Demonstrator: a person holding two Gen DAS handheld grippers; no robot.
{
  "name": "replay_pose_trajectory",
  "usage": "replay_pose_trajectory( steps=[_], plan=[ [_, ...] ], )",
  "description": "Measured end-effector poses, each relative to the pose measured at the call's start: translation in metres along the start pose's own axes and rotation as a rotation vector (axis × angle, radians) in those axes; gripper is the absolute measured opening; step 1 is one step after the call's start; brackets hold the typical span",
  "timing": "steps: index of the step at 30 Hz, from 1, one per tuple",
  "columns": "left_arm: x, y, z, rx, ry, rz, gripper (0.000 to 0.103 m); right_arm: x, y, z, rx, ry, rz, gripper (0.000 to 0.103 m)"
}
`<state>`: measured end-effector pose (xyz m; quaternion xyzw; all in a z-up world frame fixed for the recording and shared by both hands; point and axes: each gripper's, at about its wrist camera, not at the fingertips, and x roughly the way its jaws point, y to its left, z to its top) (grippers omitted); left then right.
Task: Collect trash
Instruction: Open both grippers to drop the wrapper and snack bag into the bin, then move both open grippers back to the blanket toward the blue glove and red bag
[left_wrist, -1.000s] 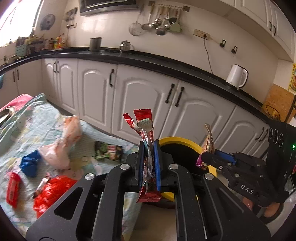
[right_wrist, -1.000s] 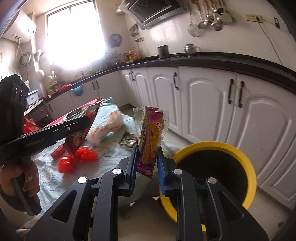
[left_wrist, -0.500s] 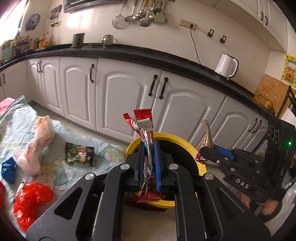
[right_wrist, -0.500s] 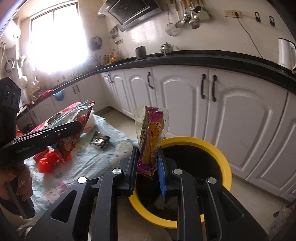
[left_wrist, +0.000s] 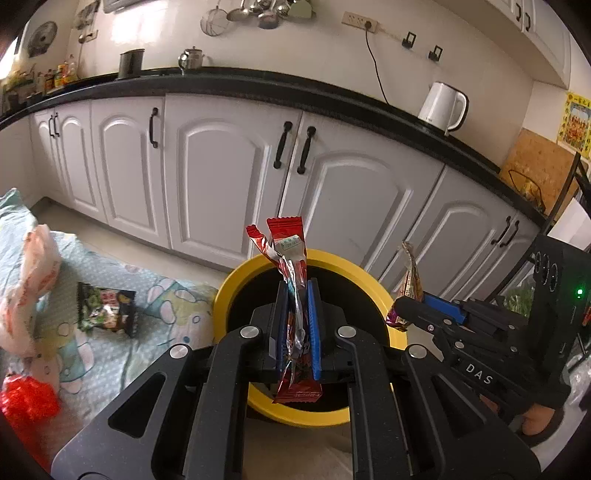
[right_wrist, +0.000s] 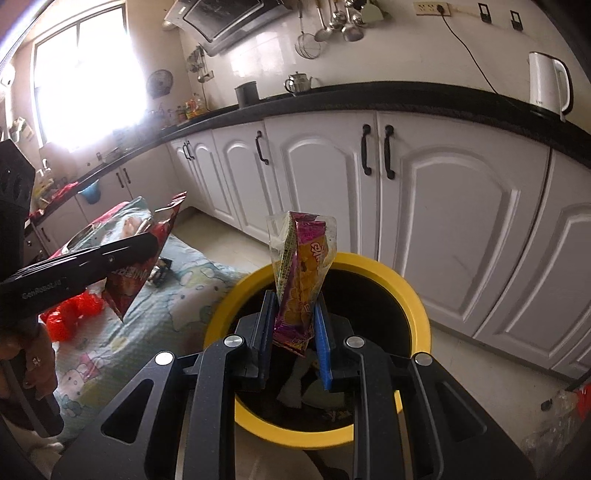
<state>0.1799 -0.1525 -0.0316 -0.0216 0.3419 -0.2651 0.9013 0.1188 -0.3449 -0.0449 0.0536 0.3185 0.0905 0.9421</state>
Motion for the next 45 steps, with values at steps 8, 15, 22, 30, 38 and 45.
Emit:
replay_pose_trajectory(
  steps=[8,15,22,30,38,45],
  plan=[
    [0.033,-0.002,-0.004,0.006,0.061,-0.018,0.006,0.019,-0.016,-0.011,0.033,0.055,-0.016,0.020],
    [0.056,-0.002,-0.005,0.006,0.099,-0.023,0.007,0.032,-0.026,-0.019,0.067,0.093,-0.021,0.022],
    [0.072,-0.003,-0.006,0.003,0.120,-0.027,0.028,0.040,-0.036,-0.025,0.102,0.119,-0.043,0.029],
    [0.064,0.006,-0.002,-0.027,0.091,-0.007,0.052,0.037,-0.049,-0.024,0.135,0.096,-0.078,0.046],
    [0.028,0.018,0.002,-0.062,0.005,0.038,0.092,0.023,-0.047,-0.018,0.151,0.043,-0.087,0.059],
    [-0.004,0.026,0.005,-0.071,-0.056,0.076,0.092,0.008,-0.031,-0.008,0.136,-0.011,-0.056,0.067]
  ],
)
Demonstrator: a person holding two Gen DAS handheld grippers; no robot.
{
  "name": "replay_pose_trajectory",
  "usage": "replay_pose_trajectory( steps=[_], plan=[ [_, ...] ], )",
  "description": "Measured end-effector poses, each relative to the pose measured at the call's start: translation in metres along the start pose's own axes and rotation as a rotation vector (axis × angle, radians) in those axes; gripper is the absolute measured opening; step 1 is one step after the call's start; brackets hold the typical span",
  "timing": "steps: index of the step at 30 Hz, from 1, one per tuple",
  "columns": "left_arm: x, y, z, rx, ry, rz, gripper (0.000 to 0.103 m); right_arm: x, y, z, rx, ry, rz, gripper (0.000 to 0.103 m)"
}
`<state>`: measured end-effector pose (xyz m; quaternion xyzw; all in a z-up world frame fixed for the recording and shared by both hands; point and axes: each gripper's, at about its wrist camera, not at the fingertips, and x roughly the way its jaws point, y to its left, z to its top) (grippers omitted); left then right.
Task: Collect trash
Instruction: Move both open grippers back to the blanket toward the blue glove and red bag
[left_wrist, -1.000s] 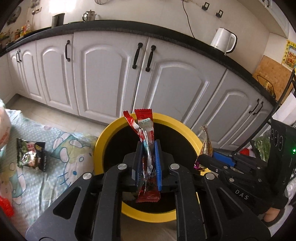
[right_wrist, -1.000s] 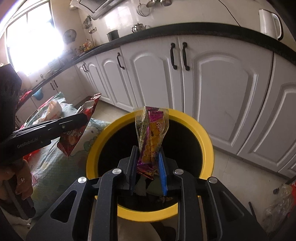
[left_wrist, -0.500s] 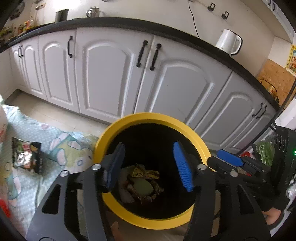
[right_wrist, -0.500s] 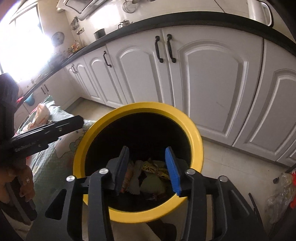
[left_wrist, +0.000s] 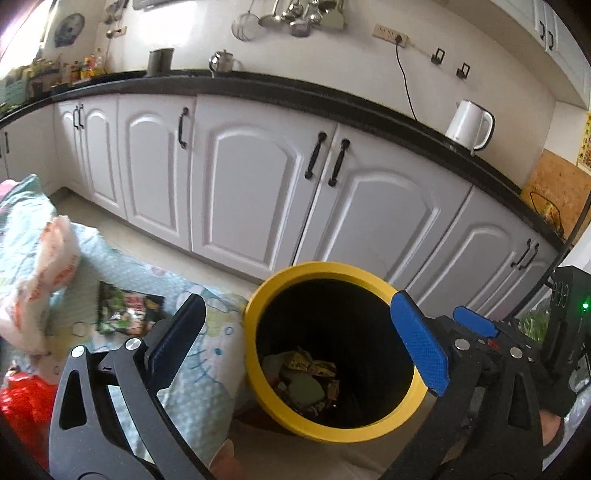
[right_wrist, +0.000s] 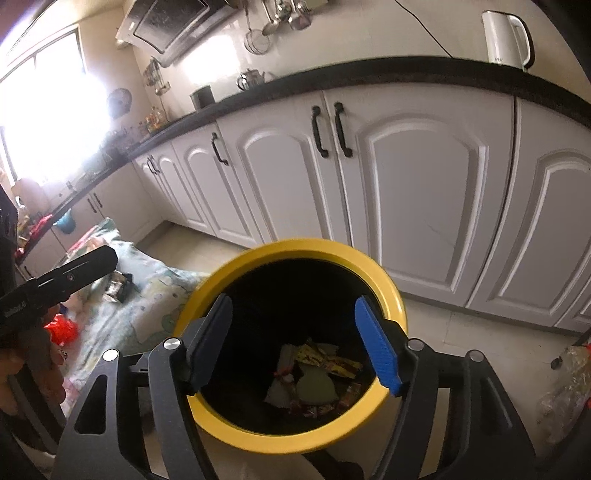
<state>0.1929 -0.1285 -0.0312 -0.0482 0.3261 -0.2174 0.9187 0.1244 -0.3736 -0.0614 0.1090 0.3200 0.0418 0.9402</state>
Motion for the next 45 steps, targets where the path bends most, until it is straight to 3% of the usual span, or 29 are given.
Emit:
replay_pose_trajectory(
  steps=[23,36,45],
  plan=[
    [-0.082,0.056,0.000,-0.053,-0.149,0.110,0.092,-0.019,0.087,0.010,-0.140,-0.031,0.129,0.069],
    [-0.114,0.095,-0.003,-0.104,-0.192,0.170,0.092,-0.018,0.146,0.010,-0.239,-0.024,0.221,0.069],
    [-0.136,0.144,-0.003,-0.154,-0.194,0.247,0.092,-0.009,0.192,0.003,-0.278,0.010,0.313,0.069]
  ],
)
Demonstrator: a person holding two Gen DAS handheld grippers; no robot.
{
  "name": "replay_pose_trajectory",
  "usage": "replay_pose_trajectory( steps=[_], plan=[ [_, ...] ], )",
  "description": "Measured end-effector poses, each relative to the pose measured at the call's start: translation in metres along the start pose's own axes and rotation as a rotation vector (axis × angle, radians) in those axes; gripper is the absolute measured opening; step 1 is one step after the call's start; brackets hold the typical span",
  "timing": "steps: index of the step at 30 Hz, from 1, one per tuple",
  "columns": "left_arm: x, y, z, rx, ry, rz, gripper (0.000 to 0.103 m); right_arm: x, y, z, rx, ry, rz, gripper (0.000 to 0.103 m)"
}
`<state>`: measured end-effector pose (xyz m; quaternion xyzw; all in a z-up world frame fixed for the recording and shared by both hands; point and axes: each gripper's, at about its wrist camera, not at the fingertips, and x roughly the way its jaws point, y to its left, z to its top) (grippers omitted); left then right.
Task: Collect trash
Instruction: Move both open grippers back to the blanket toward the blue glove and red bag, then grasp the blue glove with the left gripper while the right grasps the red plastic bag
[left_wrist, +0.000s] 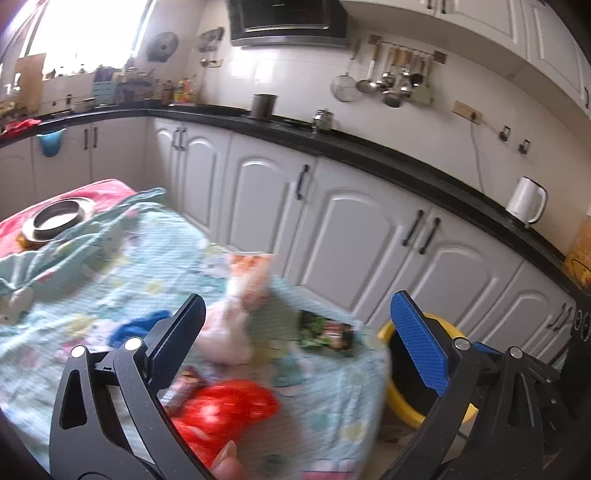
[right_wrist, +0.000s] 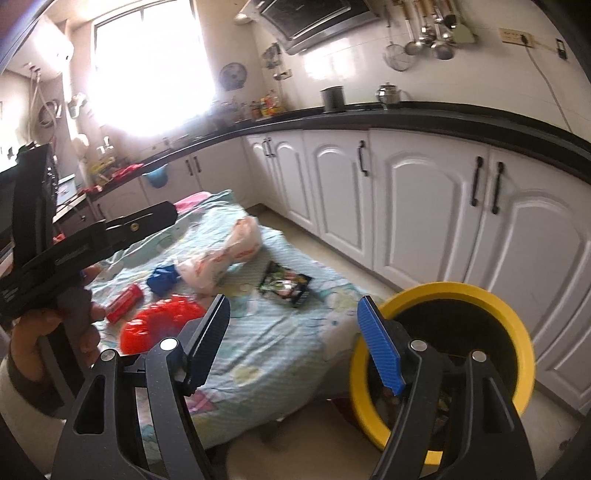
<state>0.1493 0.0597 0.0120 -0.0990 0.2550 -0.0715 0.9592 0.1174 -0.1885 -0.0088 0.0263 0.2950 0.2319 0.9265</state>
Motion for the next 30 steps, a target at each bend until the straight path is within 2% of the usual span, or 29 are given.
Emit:
replay_pose_trajectory(
  steps=[9,15,19,24,30],
  plan=[
    [-0.010,0.059,0.009,-0.052,0.003,0.102,0.092,0.032,0.048,0.007,-0.021,0.036,0.103,0.069],
    [-0.001,0.096,0.009,-0.073,0.048,0.161,0.092,0.053,0.079,0.005,-0.059,0.087,0.152,0.069],
    [0.012,0.120,0.007,-0.095,0.108,0.166,0.078,0.065,0.099,0.001,-0.077,0.120,0.174,0.069],
    [0.026,0.140,0.001,-0.112,0.178,0.147,0.067,0.081,0.122,-0.005,-0.092,0.155,0.201,0.069],
    [0.045,0.146,-0.002,-0.093,0.243,0.128,0.057,0.104,0.138,-0.012,-0.087,0.212,0.220,0.069]
  ],
)
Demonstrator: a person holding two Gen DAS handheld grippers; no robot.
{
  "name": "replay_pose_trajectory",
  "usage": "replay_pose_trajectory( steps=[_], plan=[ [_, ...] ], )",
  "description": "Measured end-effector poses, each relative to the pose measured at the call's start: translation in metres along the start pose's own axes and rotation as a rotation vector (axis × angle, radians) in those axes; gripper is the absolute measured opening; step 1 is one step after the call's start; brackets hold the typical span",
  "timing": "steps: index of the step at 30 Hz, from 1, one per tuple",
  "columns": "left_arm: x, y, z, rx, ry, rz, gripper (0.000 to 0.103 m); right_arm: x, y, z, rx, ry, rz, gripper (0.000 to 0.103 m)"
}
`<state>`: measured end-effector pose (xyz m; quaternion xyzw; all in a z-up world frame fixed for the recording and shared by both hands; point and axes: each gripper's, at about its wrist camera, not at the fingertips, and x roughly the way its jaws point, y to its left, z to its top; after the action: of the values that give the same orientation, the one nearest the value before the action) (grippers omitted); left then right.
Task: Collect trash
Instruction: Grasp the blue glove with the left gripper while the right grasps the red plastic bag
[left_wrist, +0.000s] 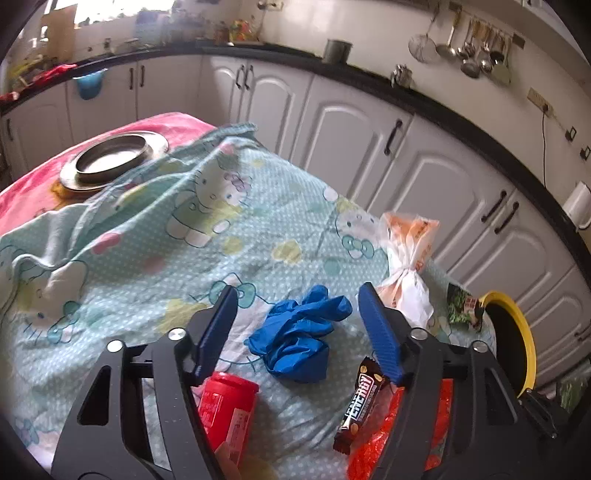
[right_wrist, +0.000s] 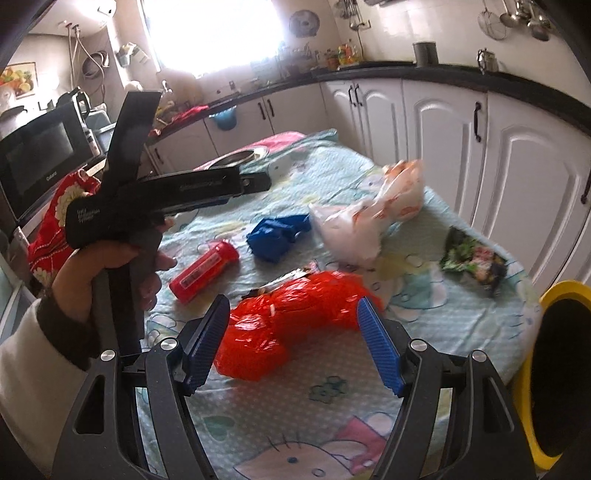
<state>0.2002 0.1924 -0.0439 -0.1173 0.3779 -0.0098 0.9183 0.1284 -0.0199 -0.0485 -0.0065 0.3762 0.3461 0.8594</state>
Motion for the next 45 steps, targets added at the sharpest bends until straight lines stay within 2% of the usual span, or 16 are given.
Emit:
replay_pose_trajectory(
  steps=[3,8,12,15,17,19,21,23,32,40,45],
  plan=[
    [0.008,-0.004,0.000,0.033,0.030,-0.006,0.055,0.010,0.003,-0.001,0.009,0.022,0.011,0.069],
    [0.025,-0.002,-0.003,0.043,0.090,-0.022,0.039,0.024,0.005,-0.005,0.027,0.058,0.013,0.069],
    [0.038,-0.001,-0.007,0.042,0.135,-0.021,0.038,0.036,0.004,-0.011,0.045,0.098,0.019,0.068],
    [0.044,-0.003,-0.011,0.052,0.153,-0.024,0.038,0.044,0.001,-0.017,0.070,0.134,0.038,0.059],
    [0.046,-0.003,-0.012,0.052,0.155,-0.023,0.032,0.048,-0.001,-0.020,0.082,0.155,0.057,0.045],
    [0.047,-0.003,-0.014,0.044,0.157,-0.030,0.024,0.049,0.000,-0.022,0.078,0.162,0.068,0.035],
    [0.049,-0.003,-0.015,0.041,0.159,-0.029,0.016,0.047,0.001,-0.024,0.068,0.159,0.070,0.031],
    [0.049,-0.003,-0.016,0.039,0.161,-0.034,0.014,0.043,0.001,-0.025,0.071,0.157,0.071,0.025],
    [0.033,-0.010,-0.015,0.030,0.105,-0.034,0.011,0.027,-0.006,-0.028,0.072,0.121,0.047,0.021],
    [-0.003,-0.016,-0.009,0.028,0.005,-0.001,0.011,0.004,-0.014,-0.027,0.057,0.070,0.028,0.021],
    [-0.030,-0.028,-0.005,0.034,-0.055,-0.014,0.011,-0.019,-0.019,-0.025,0.037,0.022,0.016,0.021]
  ],
)
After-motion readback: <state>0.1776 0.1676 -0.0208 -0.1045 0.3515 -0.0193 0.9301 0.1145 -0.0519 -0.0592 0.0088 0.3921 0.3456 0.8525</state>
